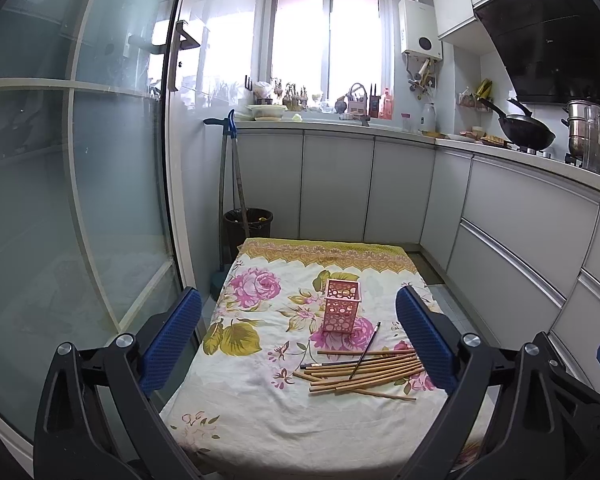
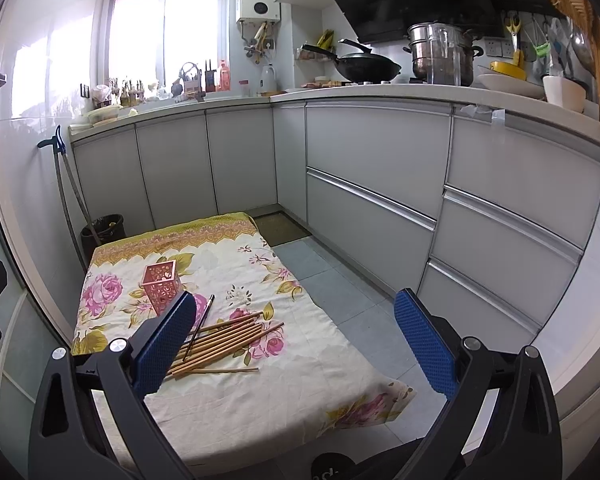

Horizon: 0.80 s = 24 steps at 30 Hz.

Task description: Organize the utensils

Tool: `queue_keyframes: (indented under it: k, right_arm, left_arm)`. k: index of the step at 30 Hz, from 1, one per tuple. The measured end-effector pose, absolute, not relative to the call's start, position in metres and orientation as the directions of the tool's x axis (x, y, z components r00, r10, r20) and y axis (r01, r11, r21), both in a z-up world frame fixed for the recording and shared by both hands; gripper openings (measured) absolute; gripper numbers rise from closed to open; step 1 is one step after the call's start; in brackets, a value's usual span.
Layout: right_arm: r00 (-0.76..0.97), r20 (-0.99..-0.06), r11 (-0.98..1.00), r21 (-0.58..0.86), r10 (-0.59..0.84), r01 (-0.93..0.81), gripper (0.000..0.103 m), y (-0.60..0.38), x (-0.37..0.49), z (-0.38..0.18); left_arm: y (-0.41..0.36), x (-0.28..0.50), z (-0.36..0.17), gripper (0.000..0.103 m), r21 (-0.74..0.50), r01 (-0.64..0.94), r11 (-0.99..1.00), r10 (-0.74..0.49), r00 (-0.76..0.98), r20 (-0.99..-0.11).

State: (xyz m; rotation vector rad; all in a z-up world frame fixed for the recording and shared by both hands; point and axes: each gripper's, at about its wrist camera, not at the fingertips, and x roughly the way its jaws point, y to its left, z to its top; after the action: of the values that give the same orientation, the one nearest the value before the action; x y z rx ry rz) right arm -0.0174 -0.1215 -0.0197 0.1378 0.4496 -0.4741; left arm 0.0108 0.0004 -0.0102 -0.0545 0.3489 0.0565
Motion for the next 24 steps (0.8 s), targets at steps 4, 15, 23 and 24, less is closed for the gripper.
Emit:
queue_keyframes:
  k: [4,15,23,24]
  right_arm:
    - [0.794,-0.45,0.883,0.026,-0.408,0.469,0.097,-0.1215,-0.0172,-0.0206]
    - [0.794,-0.451,0.883,0.025,-0.408,0.469,0.097,-0.1219,-0.0166,-0.0216]
    - [0.793,-0.454,0.883,0.026,-0.406,0.468,0.097,-0.1225,-0.0147,-0.0223]
    - [0.793,-0.454,0.884,0.026,-0.406,0.467,0.097,-0.1223,-0.014,-0.0231]
  left_arm:
    - [0.0,0.0107,-0.0102,0.094,-0.043,-0.064,0.997,0.046,0.938,-0.343]
    - [-0.0013,0.0116,-0.0118,0.095,-0.041,-0.065,0.997,0.047,0.938,-0.344]
    - [-0.0019,0.0113,-0.0113,0.095,-0.04,-0.064,0.997,0.046,0.937,-0.345]
    - [-0.0022,0.0118,-0.0121,0.095,-0.04,-0.064,0.997,0.046,0.937,-0.346]
